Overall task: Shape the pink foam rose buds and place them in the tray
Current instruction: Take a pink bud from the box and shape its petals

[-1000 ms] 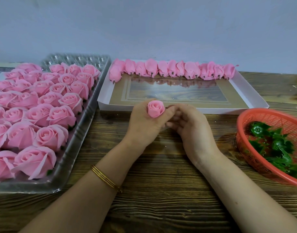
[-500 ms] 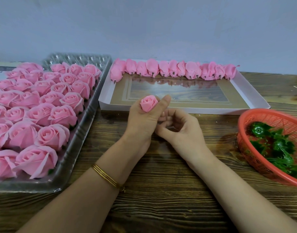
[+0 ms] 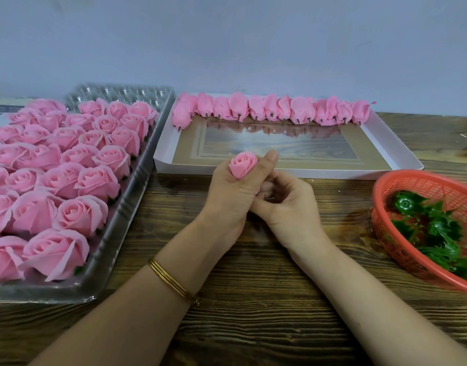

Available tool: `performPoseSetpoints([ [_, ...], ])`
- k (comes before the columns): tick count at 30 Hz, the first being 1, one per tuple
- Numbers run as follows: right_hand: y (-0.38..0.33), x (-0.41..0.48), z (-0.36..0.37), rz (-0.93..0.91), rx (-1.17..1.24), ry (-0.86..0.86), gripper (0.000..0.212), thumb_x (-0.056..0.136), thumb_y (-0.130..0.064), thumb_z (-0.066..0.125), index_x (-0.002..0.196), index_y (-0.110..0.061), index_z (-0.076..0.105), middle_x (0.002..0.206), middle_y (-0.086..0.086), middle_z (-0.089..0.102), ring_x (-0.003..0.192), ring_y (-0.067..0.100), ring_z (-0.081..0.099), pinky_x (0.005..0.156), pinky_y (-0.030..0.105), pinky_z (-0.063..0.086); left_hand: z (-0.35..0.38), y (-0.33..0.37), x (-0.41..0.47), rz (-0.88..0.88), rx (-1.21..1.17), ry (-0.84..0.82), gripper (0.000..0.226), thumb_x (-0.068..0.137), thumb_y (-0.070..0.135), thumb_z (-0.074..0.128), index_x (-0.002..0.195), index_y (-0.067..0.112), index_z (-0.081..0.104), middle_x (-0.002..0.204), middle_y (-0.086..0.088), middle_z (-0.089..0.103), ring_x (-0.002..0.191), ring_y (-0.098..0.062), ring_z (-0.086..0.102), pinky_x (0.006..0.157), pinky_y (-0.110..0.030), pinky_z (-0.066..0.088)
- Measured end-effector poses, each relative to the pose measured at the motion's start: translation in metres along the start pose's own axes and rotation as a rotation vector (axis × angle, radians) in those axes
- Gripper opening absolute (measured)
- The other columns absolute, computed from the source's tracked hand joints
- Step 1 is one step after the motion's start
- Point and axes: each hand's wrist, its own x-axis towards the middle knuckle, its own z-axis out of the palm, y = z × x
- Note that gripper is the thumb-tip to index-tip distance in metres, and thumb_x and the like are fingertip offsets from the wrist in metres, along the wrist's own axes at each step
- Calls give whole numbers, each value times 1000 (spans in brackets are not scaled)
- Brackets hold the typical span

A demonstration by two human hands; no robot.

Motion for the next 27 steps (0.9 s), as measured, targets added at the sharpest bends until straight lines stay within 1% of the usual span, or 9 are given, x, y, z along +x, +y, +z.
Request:
performPoseSetpoints([
  [3,-1,1,0,-3,15,13,33,73,10,75,98,-11,67,61,-17,62,59,0,54,62,14,47,1,1,-1,-19,-24,5,18,90,13,66,75,9,58,69,-9,54,65,-18,49,58,-23,44],
  [7,-3,0,1,-33,0,10,32,74,9,75,91,-18,68,60,-12,57,59,7,47,61,20,45,-2,2,0,-35,-27,-21,11,91,15,65,86,7,60,73,-10,51,69,-20,49,61,-25,45],
  [13,-5,0,-4,9,53,-56,23,78,7,73,89,-14,70,61,-6,51,62,11,44,67,24,43,-7,2,4,-77,-20,-102,18,87,18,66,90,1,62,73,-7,60,74,-22,56,69,-27,53],
  [15,-5,1,-6,45,99,-101,21,81,6,70,90,-14,71,59,-9,54,62,7,48,68,20,44,-10,4,5,-83,-10,-145,24,83,21,66,92,-1,62,72,-7,61,72,-21,58,68,-28,53],
  [18,-6,1,-8,72,123,-145,19,84,5,67,93,-12,70,56,-12,58,58,-1,52,65,13,45,-12,6,5,-94,21,-198,29,77,28,67,88,1,65,72,-12,57,70,-24,55,70,-33,43],
  [20,-6,1,-9,75,116,-154,17,85,4,66,92,-11,70,56,-11,59,57,-2,52,63,12,44,-13,6,5,-96,32,-193,28,78,29,66,87,3,66,72,-11,58,71,-25,54,72,-35,40],
  [24,-5,0,-7,47,59,-109,15,81,4,71,94,-5,70,57,-13,58,60,4,51,66,17,45,-12,5,4,-91,43,-124,20,86,24,66,84,4,67,69,-9,60,66,-20,57,67,-29,49],
  [25,-4,0,-6,25,24,-82,17,79,3,74,92,-7,70,58,-14,58,60,5,50,66,18,45,-11,5,4,-92,32,-102,18,88,21,66,82,5,66,70,-10,60,67,-21,56,67,-28,51],
  [27,-3,0,-5,-17,-41,-36,23,75,0,78,88,-16,68,60,-15,59,59,3,51,64,18,46,-11,5,5,-99,5,-68,17,91,18,65,79,6,65,77,-15,60,75,-28,56,72,-32,52],
])
